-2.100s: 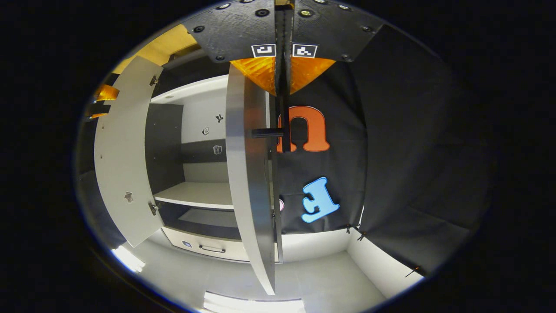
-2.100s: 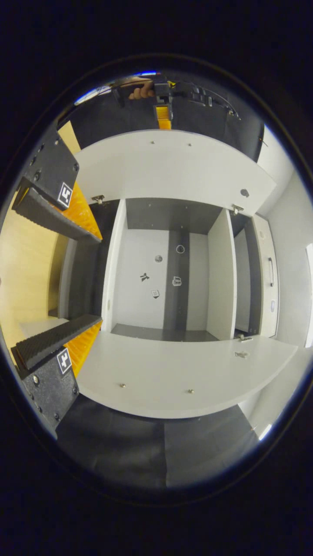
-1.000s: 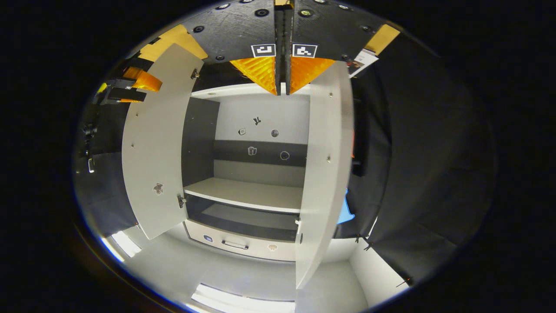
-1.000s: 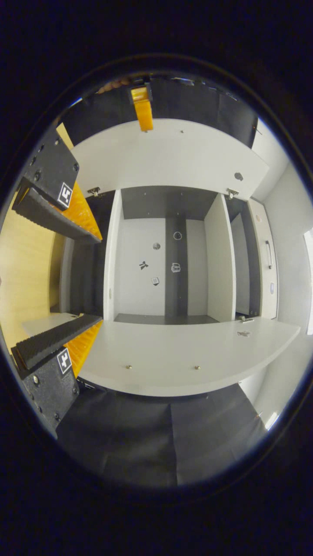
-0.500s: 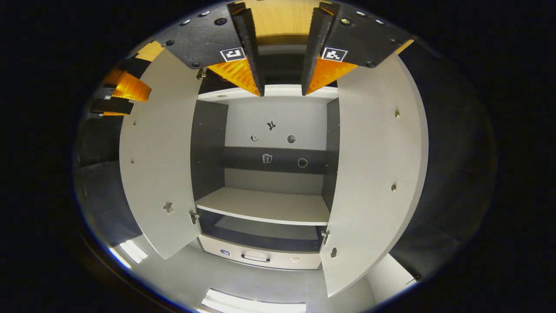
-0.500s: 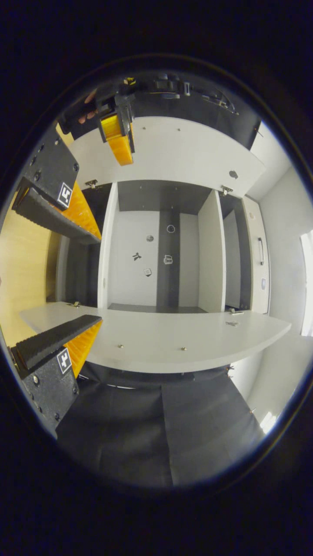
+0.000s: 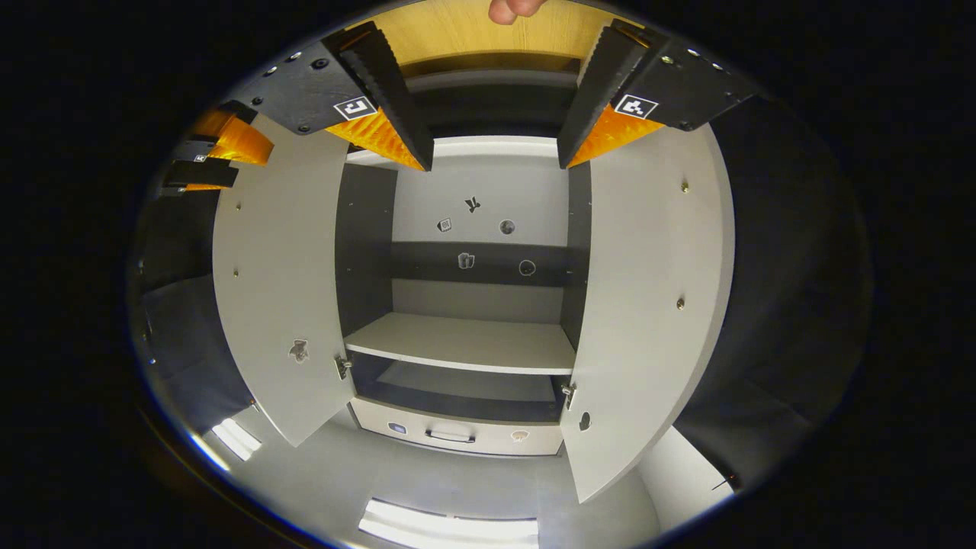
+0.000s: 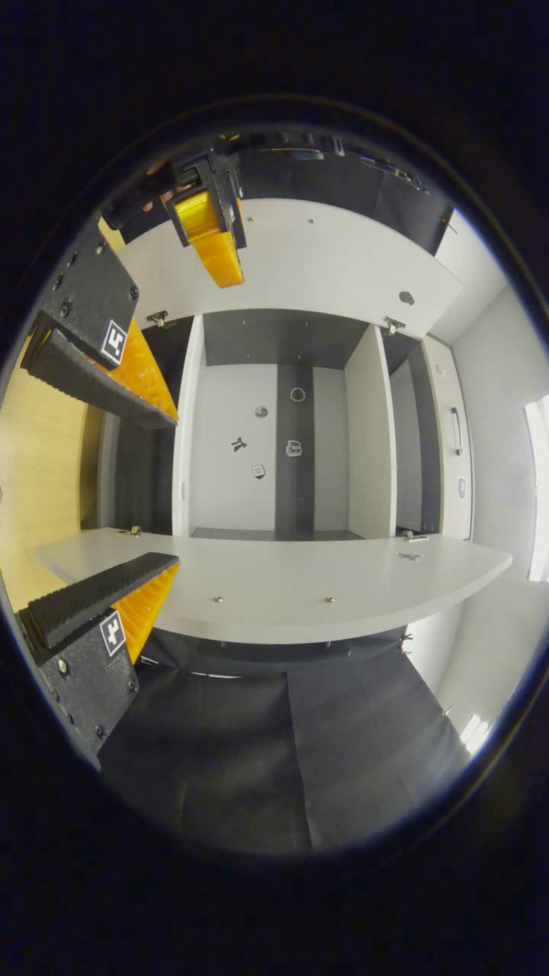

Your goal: Open the right door of the double-door shoe cabinet with the right hand, and open the left door with the left hand.

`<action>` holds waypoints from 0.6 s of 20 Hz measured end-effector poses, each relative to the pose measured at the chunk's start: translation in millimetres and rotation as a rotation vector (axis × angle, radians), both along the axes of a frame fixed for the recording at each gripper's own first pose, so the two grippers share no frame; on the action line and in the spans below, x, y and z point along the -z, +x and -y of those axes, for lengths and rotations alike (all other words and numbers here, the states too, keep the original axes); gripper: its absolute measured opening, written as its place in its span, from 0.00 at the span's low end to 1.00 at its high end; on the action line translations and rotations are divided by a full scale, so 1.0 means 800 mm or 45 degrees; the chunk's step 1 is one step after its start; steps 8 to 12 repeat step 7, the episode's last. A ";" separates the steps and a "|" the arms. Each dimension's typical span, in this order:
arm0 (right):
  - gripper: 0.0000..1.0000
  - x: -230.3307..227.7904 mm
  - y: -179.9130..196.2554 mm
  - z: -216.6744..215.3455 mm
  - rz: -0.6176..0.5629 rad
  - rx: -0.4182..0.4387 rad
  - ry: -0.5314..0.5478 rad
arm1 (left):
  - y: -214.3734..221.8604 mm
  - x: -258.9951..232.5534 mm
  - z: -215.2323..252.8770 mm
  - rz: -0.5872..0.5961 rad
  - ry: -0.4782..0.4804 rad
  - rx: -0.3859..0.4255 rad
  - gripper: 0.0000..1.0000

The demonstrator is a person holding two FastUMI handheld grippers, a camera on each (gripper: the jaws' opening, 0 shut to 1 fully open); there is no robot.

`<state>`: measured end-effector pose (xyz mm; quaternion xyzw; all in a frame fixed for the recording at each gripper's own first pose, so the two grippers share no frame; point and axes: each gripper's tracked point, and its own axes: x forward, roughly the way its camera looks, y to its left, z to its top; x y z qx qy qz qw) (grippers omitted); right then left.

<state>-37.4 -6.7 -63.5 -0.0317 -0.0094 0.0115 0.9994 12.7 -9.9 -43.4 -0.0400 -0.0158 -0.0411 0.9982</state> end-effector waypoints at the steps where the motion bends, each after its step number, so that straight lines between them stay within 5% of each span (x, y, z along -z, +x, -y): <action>1: 1.00 0.000 0.001 0.000 0.003 -0.002 0.004 | -0.001 0.001 -0.004 -0.003 -0.001 -0.008 0.97; 12: 1.00 0.004 0.007 -0.012 -0.013 -0.022 0.018 | 0.002 0.009 -0.010 -0.035 -0.017 -0.009 0.95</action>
